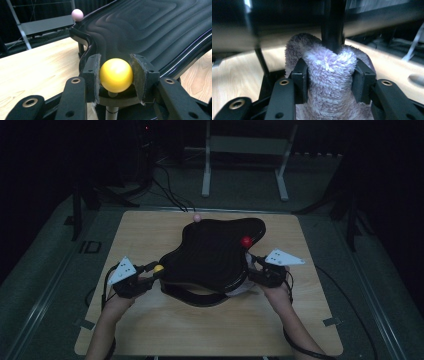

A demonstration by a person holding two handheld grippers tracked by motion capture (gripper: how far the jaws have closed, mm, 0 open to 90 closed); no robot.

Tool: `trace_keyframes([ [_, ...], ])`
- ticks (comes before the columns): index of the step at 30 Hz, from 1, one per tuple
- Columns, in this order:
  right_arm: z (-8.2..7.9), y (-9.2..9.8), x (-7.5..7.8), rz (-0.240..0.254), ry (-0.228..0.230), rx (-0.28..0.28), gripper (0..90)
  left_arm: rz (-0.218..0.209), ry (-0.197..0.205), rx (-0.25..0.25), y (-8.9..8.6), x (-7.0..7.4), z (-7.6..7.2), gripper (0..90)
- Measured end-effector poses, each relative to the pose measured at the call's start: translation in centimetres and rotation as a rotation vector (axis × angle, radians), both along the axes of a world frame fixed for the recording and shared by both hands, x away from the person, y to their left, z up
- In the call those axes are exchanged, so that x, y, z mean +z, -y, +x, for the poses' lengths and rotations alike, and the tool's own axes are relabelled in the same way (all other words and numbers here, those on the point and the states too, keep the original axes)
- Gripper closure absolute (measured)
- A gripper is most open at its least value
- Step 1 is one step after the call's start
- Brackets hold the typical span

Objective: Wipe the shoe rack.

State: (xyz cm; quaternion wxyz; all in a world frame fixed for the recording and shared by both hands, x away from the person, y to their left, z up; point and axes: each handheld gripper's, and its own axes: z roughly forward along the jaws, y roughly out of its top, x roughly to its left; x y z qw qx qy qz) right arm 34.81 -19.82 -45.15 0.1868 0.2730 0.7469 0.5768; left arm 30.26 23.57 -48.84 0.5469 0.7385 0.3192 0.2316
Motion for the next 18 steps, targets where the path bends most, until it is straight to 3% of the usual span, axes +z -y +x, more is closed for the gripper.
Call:
trace_keyframes([
  [2, 0.2, -0.1, 0.7, 0.009, 0.014, 0.011, 53.4, 0.001, 0.001, -0.002, 0.1, 0.0, 0.0, 59.6],
  [4, 0.4, -0.4, 0.9, -0.014, 0.018, 0.010, 55.7, 0.001, 0.001, -0.001, 0.1, 0.0, 0.0, 59.6],
  [6, 0.7, -0.5, 0.6, -0.016, 0.004, 0.005, 61.7, 0.003, 0.003, -0.001, 0.1, 0.0, 0.0, 59.6],
  [10, 0.8, -0.6, 0.0, -0.014, 0.000, 0.000, 65.1, 0.004, 0.001, 0.000, 0.2, 0.0, 0.0, 59.6],
  [15, 1.1, -0.8, -2.5, -0.034, -0.052, -0.003, 65.8, 0.012, 0.001, 0.005, 0.3, 0.1, -0.1, 59.6],
  [18, 1.4, -0.7, -3.9, -0.027, -0.110, 0.011, 65.6, 0.011, 0.002, 0.006, 0.3, 0.1, -0.1, 59.6],
])
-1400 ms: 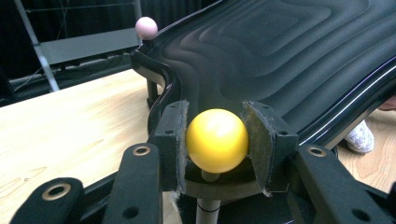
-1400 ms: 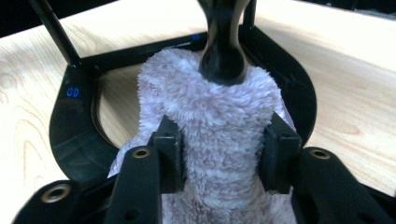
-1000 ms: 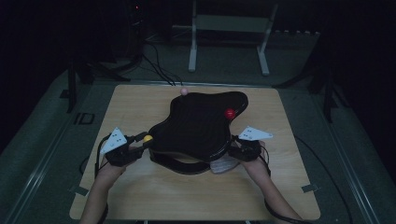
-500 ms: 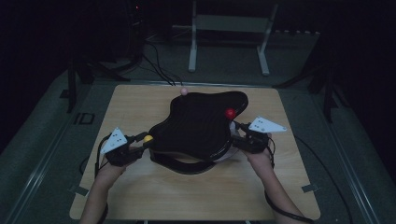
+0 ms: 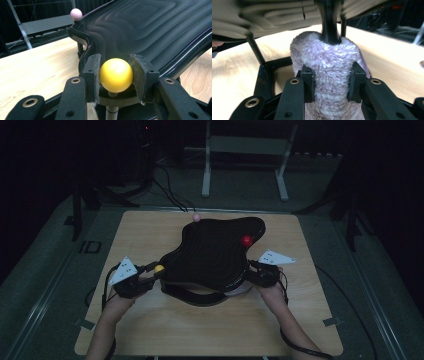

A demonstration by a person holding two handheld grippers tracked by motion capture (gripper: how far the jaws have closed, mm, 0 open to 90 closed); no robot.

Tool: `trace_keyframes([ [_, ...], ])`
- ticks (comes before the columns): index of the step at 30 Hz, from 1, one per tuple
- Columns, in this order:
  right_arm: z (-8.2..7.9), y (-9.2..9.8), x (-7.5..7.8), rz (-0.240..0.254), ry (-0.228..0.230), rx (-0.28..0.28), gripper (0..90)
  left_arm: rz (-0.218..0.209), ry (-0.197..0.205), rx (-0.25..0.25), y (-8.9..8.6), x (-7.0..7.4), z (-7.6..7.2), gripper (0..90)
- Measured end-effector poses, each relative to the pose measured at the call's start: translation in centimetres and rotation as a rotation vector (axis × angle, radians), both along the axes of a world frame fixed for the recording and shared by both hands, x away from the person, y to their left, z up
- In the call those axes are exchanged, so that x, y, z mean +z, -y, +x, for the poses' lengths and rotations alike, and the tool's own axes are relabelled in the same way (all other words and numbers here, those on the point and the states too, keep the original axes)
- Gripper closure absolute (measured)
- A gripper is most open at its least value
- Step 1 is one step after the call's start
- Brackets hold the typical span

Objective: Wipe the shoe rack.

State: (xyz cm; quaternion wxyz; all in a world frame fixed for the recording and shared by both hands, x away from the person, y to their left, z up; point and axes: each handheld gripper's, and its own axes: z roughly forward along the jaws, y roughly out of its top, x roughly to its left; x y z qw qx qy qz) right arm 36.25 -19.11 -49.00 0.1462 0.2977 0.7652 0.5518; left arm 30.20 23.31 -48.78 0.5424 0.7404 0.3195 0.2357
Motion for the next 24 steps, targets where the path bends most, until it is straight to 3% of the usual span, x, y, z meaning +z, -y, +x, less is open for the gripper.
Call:
trace_keyframes([
  [2, -0.1, -0.1, -0.7, -0.023, 0.006, -0.011, 64.8, -0.002, -0.002, 0.000, 0.0, 0.0, 0.0, 59.6],
  [6, 0.0, -0.4, -3.3, -0.111, -0.051, -0.016, 64.4, -0.003, -0.002, -0.001, 0.0, 0.0, 0.0, 59.6],
  [9, 0.0, -0.2, -5.1, -0.124, -0.096, -0.019, 63.5, -0.007, -0.003, -0.002, -0.1, 0.0, 0.0, 59.6],
  [10, 0.1, -0.1, -5.1, -0.114, -0.110, -0.018, 63.0, -0.008, -0.003, -0.002, -0.1, 0.0, 0.0, 59.6],
  [13, 0.0, -0.3, -4.2, -0.155, -0.089, -0.012, 60.7, -0.006, -0.003, -0.003, -0.1, 0.0, 0.0, 59.6],
  [15, -0.1, -0.1, -3.6, -0.142, -0.083, -0.006, 58.9, -0.005, -0.003, -0.005, 0.0, 0.0, 0.1, 59.6],
  [24, -0.7, 0.3, 0.8, -0.075, 0.036, -0.008, 56.4, -0.005, -0.001, -0.008, 0.0, 0.0, 0.1, 59.6],
])
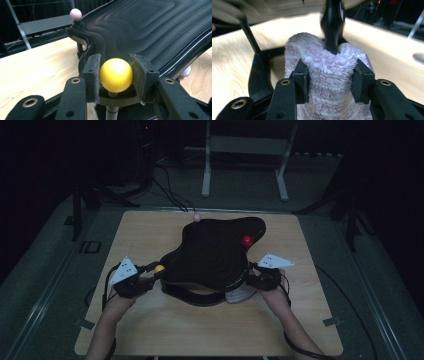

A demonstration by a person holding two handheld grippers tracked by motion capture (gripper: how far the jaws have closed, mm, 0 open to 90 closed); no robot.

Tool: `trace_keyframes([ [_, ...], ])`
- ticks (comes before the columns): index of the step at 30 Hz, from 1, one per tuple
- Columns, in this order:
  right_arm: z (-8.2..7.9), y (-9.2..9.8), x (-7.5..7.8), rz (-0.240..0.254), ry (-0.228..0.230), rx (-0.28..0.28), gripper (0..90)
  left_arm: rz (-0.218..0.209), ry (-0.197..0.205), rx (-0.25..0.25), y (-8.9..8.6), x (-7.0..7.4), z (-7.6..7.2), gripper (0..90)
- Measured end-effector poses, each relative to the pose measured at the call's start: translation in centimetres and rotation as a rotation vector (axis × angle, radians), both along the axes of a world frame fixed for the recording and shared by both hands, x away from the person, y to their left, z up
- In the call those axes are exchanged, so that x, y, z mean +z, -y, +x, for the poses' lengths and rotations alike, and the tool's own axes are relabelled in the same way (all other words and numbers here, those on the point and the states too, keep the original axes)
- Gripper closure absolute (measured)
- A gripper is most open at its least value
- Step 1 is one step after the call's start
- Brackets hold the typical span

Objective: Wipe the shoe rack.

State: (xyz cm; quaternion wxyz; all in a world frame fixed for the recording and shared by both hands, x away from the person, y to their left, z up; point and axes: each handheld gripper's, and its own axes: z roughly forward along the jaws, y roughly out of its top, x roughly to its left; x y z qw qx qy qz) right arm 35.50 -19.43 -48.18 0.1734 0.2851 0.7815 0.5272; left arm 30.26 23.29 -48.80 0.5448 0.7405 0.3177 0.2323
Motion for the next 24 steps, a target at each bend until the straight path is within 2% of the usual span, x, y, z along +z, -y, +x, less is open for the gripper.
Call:
trace_keyframes([
  [2, 0.0, 0.0, 1.1, 0.014, 0.021, -0.002, 55.4, 0.002, 0.001, -0.001, 0.0, 0.0, 0.0, 59.6],
  [7, -0.1, 0.4, 3.6, 0.094, 0.070, 0.001, 53.6, 0.003, 0.000, -0.003, 0.1, 0.0, 0.0, 59.5],
  [9, -0.2, 0.4, 4.2, 0.104, 0.087, 0.000, 54.1, 0.004, 0.001, -0.003, 0.1, 0.0, 0.0, 59.6],
  [10, -0.3, 0.2, 4.2, 0.095, 0.091, -0.006, 56.6, 0.004, 0.000, -0.003, 0.1, 0.0, 0.0, 59.6],
  [12, -0.2, 0.1, 3.6, 0.099, 0.089, -0.011, 61.1, 0.004, 0.001, -0.003, 0.1, 0.0, 0.0, 59.6],
  [16, 0.4, 0.0, 1.9, 0.084, 0.021, -0.008, 64.7, 0.010, 0.002, 0.001, 0.2, 0.1, 0.0, 59.6],
  [17, 0.4, -0.2, 1.1, 0.047, 0.020, -0.012, 64.6, 0.012, 0.002, 0.001, 0.2, 0.1, -0.1, 59.6],
  [18, 0.5, -0.3, 0.7, 0.030, 0.015, -0.012, 64.5, 0.011, 0.002, 0.001, 0.2, 0.1, -0.1, 59.6],
  [20, 0.7, -0.2, -0.3, 0.022, -0.031, -0.001, 64.7, 0.009, 0.001, 0.001, 0.2, 0.1, 0.0, 59.6],
  [21, 0.7, -0.3, -0.8, 0.006, -0.027, -0.004, 64.4, 0.008, 0.001, 0.001, 0.2, 0.1, 0.0, 59.6],
  [24, 1.0, -0.4, -2.3, -0.019, -0.063, -0.002, 64.3, 0.006, 0.000, 0.001, 0.2, 0.0, 0.0, 59.6],
])
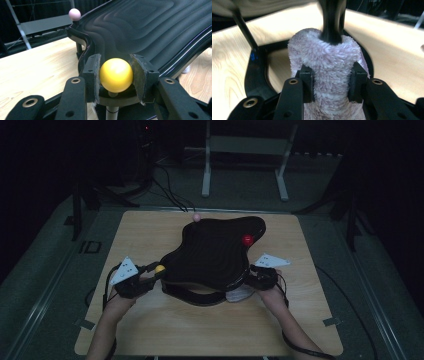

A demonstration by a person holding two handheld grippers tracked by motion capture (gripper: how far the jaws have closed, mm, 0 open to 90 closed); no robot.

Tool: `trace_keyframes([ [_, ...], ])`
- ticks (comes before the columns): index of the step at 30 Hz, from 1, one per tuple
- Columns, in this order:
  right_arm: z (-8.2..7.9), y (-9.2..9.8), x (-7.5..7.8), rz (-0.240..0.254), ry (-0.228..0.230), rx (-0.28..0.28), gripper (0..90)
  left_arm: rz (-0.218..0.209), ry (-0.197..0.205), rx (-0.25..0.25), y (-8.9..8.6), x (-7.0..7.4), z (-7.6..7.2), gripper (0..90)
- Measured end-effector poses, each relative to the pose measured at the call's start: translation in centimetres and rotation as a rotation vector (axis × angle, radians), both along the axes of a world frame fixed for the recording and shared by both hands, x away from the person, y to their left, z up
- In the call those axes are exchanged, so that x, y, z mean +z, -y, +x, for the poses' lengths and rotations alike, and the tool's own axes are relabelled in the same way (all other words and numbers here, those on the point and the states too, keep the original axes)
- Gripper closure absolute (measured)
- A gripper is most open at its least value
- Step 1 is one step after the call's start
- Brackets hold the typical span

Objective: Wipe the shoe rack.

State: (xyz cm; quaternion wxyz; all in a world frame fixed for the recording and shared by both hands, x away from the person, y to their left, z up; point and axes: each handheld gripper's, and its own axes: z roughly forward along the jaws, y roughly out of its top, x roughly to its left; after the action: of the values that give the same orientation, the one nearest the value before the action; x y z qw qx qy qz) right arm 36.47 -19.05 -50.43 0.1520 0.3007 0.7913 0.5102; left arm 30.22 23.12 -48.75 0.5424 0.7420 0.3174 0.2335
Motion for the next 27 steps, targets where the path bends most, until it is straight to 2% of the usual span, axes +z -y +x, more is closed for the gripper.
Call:
trace_keyframes([
  [3, 0.1, -0.2, -1.7, -0.048, -0.027, -0.004, 63.9, -0.002, 0.000, 0.000, 0.0, 0.0, 0.0, 59.6],
  [4, 0.1, -0.2, -1.7, -0.048, -0.027, -0.004, 63.9, -0.002, 0.000, 0.000, 0.0, 0.0, 0.0, 59.6],
  [6, 0.1, -0.2, -3.3, -0.066, -0.054, -0.009, 63.1, -0.005, 0.000, 0.000, 0.0, 0.0, 0.0, 59.6],
  [8, 0.0, 0.1, -3.8, -0.045, -0.072, -0.014, 62.9, -0.007, 0.000, 0.000, 0.0, -0.1, 0.0, 59.6],
  [11, -0.1, 0.1, -3.6, -0.061, -0.072, -0.006, 62.4, -0.005, 0.001, -0.005, 0.0, -0.1, 0.0, 59.6],
  [24, -1.1, 1.9, -3.3, -0.088, -0.070, 0.098, 62.3, 0.005, 0.002, -0.017, 0.4, 0.0, -0.1, 59.6],
  [27, -1.4, 2.8, -3.5, -0.104, -0.065, 0.123, 65.3, 0.003, 0.002, -0.018, 0.4, 0.0, -0.1, 59.6],
])
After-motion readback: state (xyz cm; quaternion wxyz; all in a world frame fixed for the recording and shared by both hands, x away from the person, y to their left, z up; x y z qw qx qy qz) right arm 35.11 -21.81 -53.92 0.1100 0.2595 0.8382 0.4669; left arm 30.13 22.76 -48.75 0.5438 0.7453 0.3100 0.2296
